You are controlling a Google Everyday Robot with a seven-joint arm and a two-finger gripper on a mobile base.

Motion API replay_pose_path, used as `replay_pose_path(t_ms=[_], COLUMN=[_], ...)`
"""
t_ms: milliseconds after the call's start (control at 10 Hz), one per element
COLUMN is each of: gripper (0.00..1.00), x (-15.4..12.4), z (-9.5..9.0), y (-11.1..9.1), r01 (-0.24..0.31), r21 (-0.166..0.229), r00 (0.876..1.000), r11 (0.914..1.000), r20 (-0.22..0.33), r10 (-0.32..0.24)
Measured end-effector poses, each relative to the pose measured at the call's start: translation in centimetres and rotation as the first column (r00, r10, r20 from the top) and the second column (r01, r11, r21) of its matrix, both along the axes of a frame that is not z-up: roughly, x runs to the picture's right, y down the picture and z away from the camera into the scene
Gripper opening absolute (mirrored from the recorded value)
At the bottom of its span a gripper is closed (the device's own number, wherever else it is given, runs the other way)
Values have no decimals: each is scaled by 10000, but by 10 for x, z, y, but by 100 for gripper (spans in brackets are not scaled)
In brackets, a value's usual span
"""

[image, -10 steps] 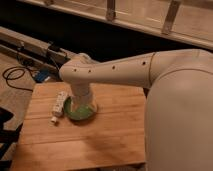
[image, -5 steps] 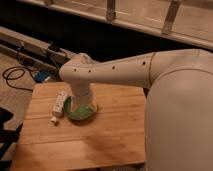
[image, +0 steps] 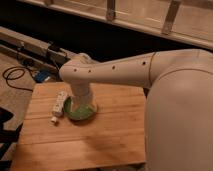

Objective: Place the bottle in the ceramic bowl

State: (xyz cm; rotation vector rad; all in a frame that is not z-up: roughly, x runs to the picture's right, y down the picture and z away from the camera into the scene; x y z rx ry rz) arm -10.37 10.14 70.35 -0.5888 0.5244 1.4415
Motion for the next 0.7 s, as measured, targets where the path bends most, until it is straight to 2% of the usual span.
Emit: replay_pose_path(t_ms=[300,500,700], gripper=[65,65,65], x=[0,-7,-34], z=[0,5,20], y=[-2,-24,-52], r01=[-3,-3,-66], r21=[74,755,1453], r00=[10000,9999,9993], r11=[10000,9971,9894], r20=[15,139,386], r10=[3,-8,10])
